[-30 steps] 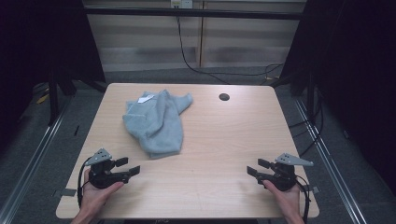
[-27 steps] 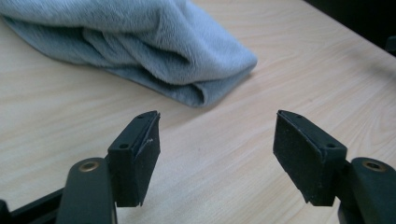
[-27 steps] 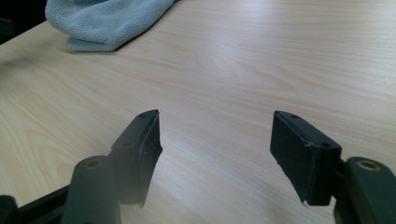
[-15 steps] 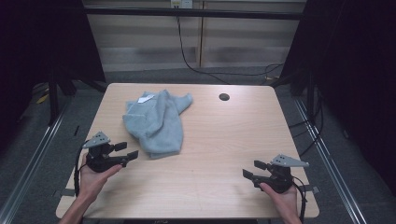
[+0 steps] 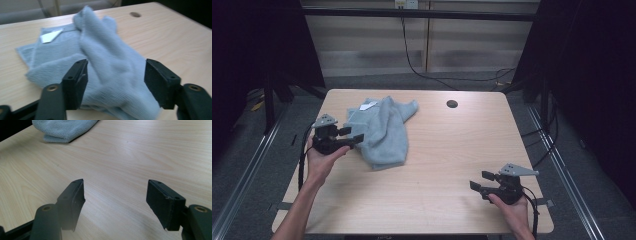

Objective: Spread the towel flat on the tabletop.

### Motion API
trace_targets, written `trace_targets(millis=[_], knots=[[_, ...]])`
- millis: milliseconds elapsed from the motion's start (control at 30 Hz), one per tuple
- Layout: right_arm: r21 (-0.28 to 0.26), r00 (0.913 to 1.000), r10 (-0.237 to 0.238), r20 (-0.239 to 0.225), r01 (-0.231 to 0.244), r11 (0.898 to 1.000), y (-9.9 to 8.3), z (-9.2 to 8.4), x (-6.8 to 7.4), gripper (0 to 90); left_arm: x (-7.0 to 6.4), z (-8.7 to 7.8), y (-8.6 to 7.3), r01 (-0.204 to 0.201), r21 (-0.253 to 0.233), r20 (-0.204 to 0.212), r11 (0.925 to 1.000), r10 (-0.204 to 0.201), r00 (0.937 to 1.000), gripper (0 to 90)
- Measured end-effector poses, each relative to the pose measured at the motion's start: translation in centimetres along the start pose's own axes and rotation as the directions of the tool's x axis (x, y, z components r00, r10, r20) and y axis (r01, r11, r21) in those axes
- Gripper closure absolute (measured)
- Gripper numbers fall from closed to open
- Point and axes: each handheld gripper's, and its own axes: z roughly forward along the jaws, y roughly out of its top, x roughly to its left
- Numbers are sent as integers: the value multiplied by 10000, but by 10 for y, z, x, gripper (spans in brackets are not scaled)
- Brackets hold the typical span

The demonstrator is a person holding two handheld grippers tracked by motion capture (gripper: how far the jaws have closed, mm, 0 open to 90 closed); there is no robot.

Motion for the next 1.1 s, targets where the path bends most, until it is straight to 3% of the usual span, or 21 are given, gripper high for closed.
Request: trace_targets(millis=[133,267,367,433,567,600,633,667,767,800,900,1033,1100], knots=[[93,9999,-101,-54,101,9999,-1,-1,2,299,5,14,-3,167,8,354,9999,-167,9992,314],[113,9999,-48,-98,49,9999,-3,-2,0,295,2,35,-11,-497,884,302,9948,472,9984,238],[103,9999,-45,-97,46,9999,-3,-2,0,293,5,48,-16,-319,1230,499,9919,259,9984,197],[139,10000,-38,-92,40,9999,-3,-2,0,290,2,57,-21,-617,1748,394,9827,556,9977,163],[174,9998,-68,-167,71,9998,-4,-2,1,288,0,66,-27,-753,2077,155,9753,736,9972,173],[192,9998,-38,-189,41,9998,-5,-2,1,287,0,67,-28,-631,2076,88,9762,627,9980,262],[192,9998,-38,-189,41,9998,-5,-2,1,287,-2,67,-29,-714,2134,3,9743,731,9973,262],[228,9998,-41,-175,45,9997,-5,-2,0,287,-2,67,-29,-1089,2369,26,9654,1115,9938,288],[204,9998,-35,-175,38,9998,-5,-2,0,287,-1,68,-30,-1006,2346,-76,9669,1053,9944,402],[204,9998,-35,-175,38,9998,-5,-2,0,287,0,67,-31,-1065,2350,-20,9661,1101,9939,402],[280,9998,-34,-187,39,9996,-6,-2,1,285,3,65,-33,-930,2171,117,9717,927,9956,486],[359,9998,-78,-196,85,9993,-6,-2,1,283,2,62,-37,-746,1881,183,9793,724,9972,507],[368,9998,-59,-168,65,9993,-6,-2,1,282,1,61,-38,-745,1879,246,9794,711,9972,507]])
